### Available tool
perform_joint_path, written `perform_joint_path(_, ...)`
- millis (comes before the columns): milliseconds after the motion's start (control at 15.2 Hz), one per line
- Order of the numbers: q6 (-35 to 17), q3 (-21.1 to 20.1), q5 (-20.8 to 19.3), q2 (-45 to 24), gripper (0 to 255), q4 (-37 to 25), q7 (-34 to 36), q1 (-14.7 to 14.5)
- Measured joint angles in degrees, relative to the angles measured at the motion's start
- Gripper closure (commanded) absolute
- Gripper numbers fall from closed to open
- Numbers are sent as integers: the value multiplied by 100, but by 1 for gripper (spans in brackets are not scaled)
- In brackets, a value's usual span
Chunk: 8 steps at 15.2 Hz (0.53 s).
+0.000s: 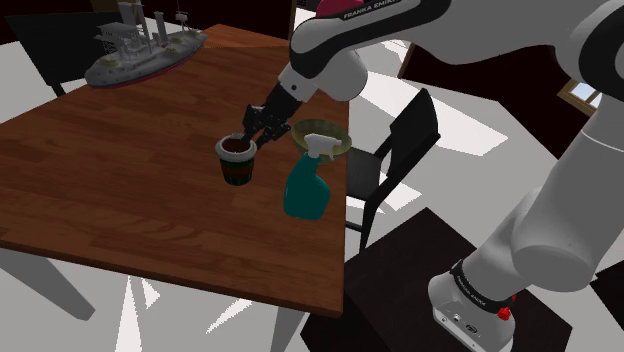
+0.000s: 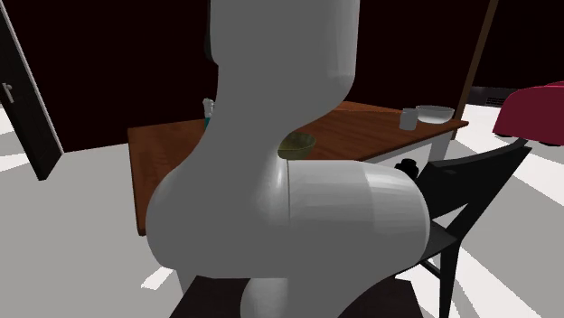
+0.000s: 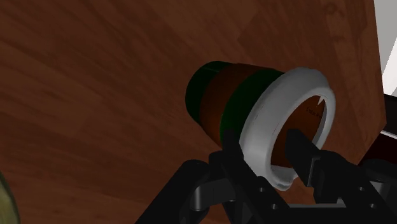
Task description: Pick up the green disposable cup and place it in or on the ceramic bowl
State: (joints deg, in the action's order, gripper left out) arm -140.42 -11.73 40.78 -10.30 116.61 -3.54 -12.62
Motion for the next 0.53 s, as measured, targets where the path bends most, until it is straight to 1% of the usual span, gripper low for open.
perform_joint_path(528,60,6,-35,46,255,-8,54,-3)
